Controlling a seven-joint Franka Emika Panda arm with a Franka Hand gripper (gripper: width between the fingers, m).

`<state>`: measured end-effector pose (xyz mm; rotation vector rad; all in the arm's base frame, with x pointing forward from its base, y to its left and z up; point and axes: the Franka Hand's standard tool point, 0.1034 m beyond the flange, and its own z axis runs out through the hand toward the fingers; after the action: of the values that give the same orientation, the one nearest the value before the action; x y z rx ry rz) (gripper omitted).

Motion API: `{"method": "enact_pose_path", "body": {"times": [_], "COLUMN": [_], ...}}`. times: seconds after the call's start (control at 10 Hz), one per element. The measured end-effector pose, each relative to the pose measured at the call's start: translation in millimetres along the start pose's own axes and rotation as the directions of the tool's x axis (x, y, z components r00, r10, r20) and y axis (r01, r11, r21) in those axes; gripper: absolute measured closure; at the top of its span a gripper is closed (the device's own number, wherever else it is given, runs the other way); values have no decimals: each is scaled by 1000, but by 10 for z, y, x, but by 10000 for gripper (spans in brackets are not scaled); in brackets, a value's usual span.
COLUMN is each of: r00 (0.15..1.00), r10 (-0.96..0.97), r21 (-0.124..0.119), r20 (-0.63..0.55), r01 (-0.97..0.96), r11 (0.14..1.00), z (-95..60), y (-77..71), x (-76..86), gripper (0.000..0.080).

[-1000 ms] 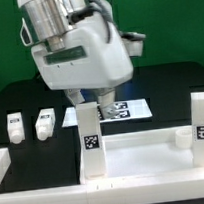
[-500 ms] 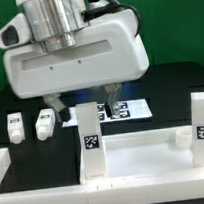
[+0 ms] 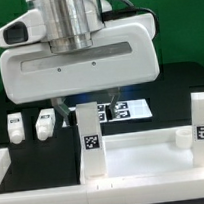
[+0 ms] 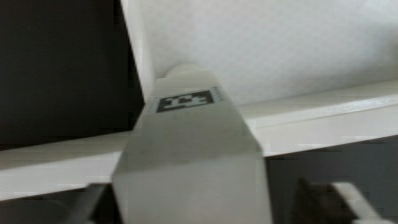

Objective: Assemble desk

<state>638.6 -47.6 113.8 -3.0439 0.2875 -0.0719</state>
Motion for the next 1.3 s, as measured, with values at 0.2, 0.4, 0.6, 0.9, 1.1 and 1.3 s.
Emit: {"method": "enact_pose_path", "body": {"times": [0.2,0.4,0.6,0.9,1.1,1.3], "r00": [987,843,670,559,245,-33], "r10": [164,537,743,829,968,993], "r21": [3,62,91,89,91,109], "r20": [-2,-32,1,13,51,114], "r01": [-164,-535,-740,-827,-967,-993], "r11": [987,843,667,556,239,-45], "z": [3,16,14,16,27,37], "y": [40,104,127,131,89,21], "x": [4,-22,-48,-49,-82,-86], "gripper": [508,508,508,508,508,508]}}
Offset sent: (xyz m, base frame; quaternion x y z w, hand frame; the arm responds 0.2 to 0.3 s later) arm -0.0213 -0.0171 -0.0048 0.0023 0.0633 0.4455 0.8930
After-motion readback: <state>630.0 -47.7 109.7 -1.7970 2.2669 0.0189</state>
